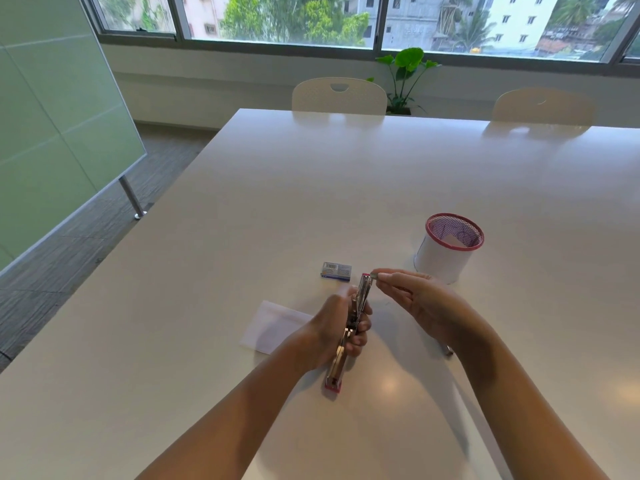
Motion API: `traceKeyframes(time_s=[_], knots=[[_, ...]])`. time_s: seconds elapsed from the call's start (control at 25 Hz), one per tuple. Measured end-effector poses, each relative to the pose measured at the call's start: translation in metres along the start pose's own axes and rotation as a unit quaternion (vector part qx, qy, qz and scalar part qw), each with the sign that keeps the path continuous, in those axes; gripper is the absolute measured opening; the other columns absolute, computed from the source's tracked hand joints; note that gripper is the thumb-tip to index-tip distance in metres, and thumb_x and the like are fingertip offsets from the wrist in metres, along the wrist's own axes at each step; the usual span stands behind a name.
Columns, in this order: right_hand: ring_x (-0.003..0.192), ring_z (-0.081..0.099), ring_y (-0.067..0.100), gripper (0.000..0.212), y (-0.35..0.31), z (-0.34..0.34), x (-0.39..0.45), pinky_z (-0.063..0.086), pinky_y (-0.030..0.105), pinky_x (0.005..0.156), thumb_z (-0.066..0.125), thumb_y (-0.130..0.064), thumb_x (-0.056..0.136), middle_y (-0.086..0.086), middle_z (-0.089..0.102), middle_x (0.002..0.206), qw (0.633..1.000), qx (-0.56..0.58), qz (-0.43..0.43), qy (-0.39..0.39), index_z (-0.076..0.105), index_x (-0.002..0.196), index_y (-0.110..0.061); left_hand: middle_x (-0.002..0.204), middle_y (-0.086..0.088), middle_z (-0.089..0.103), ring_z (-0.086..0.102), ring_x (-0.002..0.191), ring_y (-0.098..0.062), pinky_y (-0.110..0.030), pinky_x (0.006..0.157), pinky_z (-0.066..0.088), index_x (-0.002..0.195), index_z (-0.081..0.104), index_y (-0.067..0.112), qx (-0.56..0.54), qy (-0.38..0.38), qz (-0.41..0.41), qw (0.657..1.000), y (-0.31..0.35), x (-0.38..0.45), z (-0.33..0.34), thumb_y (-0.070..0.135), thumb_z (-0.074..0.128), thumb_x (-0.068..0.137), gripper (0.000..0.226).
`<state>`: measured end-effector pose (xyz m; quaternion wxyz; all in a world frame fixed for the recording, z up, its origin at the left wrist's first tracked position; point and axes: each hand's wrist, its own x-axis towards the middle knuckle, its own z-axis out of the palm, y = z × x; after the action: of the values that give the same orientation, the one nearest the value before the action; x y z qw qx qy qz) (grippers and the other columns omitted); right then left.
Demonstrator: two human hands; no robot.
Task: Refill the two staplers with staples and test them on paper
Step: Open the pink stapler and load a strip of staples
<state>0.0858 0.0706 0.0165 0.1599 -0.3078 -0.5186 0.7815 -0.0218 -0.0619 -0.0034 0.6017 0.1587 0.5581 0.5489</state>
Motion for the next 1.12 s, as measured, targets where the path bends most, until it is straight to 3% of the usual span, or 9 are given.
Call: traceKeyframes(time_s=[0.12, 0.32, 0.52, 0.68, 0.84, 0.96, 1.12], knots=[[0.103, 0.072, 0.014, 0.017, 0.0, -0.002, -0.001, 0.057, 0.019, 0.087, 0.062, -0.007, 0.092, 0.007, 0.077, 0.107, 0.999, -0.039, 0.0, -0.016, 0.073, 0.105, -0.006, 0.06, -0.001, 0.038, 0.032, 0.045, -0.013, -0.02, 0.039, 0.023, 0.087, 0.045, 0.011, 0.004, -0.007, 0.001, 1.0, 0.001, 0.001, -0.001, 0.038, 0.025, 0.097, 0.035], [0.092, 0.073, 0.014, 0.02, -0.001, 0.001, 0.0, 0.057, 0.018, 0.079, 0.066, -0.012, 0.091, 0.011, 0.076, 0.103, 0.991, -0.127, -0.032, -0.027, 0.071, 0.108, -0.002, 0.061, -0.001, 0.039, 0.032, 0.047, -0.013, -0.021, 0.039, 0.026, 0.092, 0.044, 0.01, 0.02, -0.016, 0.004, 1.0, 0.0, -0.001, -0.002, 0.036, 0.026, 0.098, 0.033], [0.096, 0.074, 0.016, 0.023, -0.002, 0.002, 0.002, 0.057, 0.018, 0.079, 0.07, -0.019, 0.088, 0.007, 0.077, 0.102, 0.98, -0.189, -0.053, -0.042, 0.075, 0.104, -0.003, 0.06, 0.0, 0.039, 0.033, 0.046, -0.012, -0.021, 0.039, 0.026, 0.091, 0.044, 0.01, 0.027, -0.016, 0.008, 0.999, 0.0, -0.003, -0.001, 0.036, 0.024, 0.1, 0.034], [0.086, 0.075, 0.016, 0.023, 0.001, 0.001, 0.004, 0.058, 0.023, 0.079, 0.072, -0.026, 0.085, 0.006, 0.078, 0.091, 0.958, -0.275, -0.073, -0.041, 0.077, 0.097, -0.007, 0.059, 0.0, 0.04, 0.032, 0.047, -0.012, -0.022, 0.041, 0.025, 0.091, 0.043, 0.01, 0.035, -0.019, 0.018, 0.999, 0.0, -0.005, 0.0, 0.036, 0.023, 0.1, 0.035], [0.072, 0.066, 0.009, 0.026, 0.0, 0.003, 0.003, 0.055, 0.022, 0.069, 0.066, -0.041, 0.084, -0.002, 0.072, 0.078, 0.902, -0.402, -0.159, 0.003, 0.074, 0.09, -0.017, 0.06, 0.0, 0.04, 0.033, 0.048, -0.012, -0.023, 0.042, 0.026, 0.093, 0.043, 0.01, 0.033, -0.025, 0.02, 0.999, -0.001, -0.006, -0.001, 0.036, 0.024, 0.1, 0.033], [0.075, 0.065, 0.002, 0.011, -0.001, 0.008, 0.0, 0.052, 0.014, 0.067, 0.064, -0.033, 0.092, -0.011, 0.07, 0.082, 0.855, -0.466, -0.227, 0.02, 0.07, 0.09, -0.023, 0.061, -0.001, 0.04, 0.033, 0.049, -0.013, -0.022, 0.041, 0.027, 0.093, 0.043, 0.01, 0.025, -0.027, 0.013, 0.999, -0.002, -0.005, -0.002, 0.037, 0.025, 0.1, 0.033], [0.079, 0.065, -0.002, 0.009, 0.001, 0.013, 0.001, 0.049, 0.009, 0.069, 0.065, -0.029, 0.092, -0.013, 0.07, 0.086, 0.804, -0.523, -0.283, 0.007, 0.071, 0.095, -0.022, 0.061, -0.002, 0.039, 0.033, 0.047, -0.014, -0.02, 0.039, 0.028, 0.091, 0.043, 0.01, 0.007, -0.026, 0.003, 1.0, -0.001, -0.003, -0.003, 0.037, 0.028, 0.097, 0.031]])
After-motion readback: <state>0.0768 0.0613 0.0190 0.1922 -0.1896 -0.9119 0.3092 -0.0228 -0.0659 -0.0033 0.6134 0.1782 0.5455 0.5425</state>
